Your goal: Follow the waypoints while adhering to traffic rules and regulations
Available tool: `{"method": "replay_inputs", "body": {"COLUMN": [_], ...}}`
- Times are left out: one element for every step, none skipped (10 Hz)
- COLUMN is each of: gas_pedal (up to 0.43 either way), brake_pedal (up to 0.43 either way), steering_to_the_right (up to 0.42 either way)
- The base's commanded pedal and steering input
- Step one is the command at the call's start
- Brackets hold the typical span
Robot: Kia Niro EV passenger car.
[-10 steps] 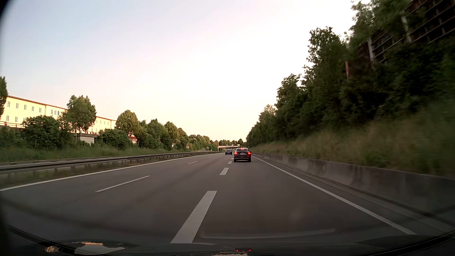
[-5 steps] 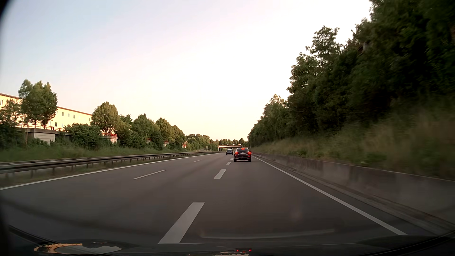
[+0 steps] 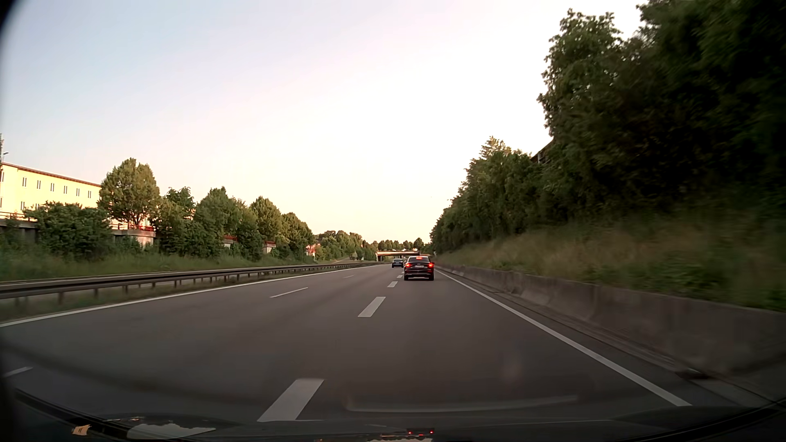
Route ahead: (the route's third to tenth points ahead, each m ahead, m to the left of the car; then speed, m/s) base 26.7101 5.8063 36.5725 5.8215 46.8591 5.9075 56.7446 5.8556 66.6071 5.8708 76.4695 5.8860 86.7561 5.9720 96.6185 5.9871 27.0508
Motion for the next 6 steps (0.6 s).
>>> {"method": "replay_inputs", "body": {"gas_pedal": [0.000,0.000,0.000,0.000,0.000,0.000], "brake_pedal": [0.012,0.018,0.012,0.018,0.018,0.012], "steering_to_the_right": [-0.003,-0.003,-0.003,-0.003,-0.003,-0.003]}}
